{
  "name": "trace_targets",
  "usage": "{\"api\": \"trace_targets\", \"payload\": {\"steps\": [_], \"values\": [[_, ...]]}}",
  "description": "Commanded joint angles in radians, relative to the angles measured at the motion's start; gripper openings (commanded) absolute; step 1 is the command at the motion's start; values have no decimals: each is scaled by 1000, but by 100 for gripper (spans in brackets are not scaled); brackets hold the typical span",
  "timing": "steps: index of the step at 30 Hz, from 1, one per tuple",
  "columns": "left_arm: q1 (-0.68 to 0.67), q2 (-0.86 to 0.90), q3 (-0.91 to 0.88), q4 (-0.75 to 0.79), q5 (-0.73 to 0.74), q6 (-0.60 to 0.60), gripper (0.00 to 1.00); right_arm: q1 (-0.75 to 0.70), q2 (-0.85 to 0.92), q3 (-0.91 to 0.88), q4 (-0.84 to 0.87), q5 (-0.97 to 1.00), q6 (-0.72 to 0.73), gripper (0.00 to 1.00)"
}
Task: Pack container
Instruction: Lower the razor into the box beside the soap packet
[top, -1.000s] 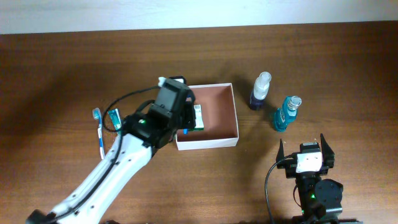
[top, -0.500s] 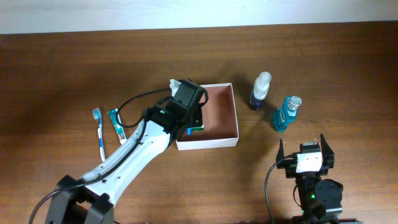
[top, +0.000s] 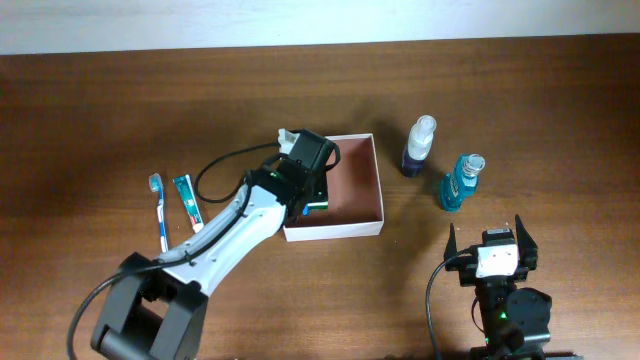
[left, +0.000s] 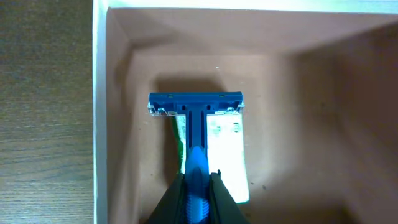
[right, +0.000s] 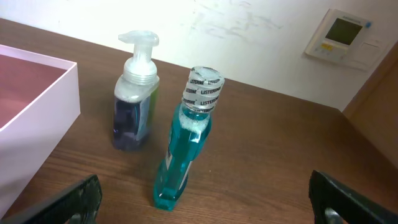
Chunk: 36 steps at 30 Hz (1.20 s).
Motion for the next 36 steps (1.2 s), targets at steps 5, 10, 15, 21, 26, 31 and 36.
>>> {"api": "trace_targets", "payload": {"steps": [5,10,15,21,26,31,36], "values": [[-2,56,24,26,-80,-6,2,-2,-10,-8,1,12,1,99],[-2,107,24,28,-78,-6,3,-2,-10,-8,1,12,2,98],[-2,136,24,29,-78,-6,3,-2,-11,-8,1,12,2,98],[-2,136,24,32,-78,-6,14,-2,-10,-8,1,12,1,98],[-2,136,24,32,-78,-5,24,-2,-10,-8,1,12,2,98],[-2,132,29,30,-69,-5,27,-2,-10,-8,1,12,2,98],[-2,75,86,-18,-24,18,27,-2,-10,-8,1,12,2,98]]}}
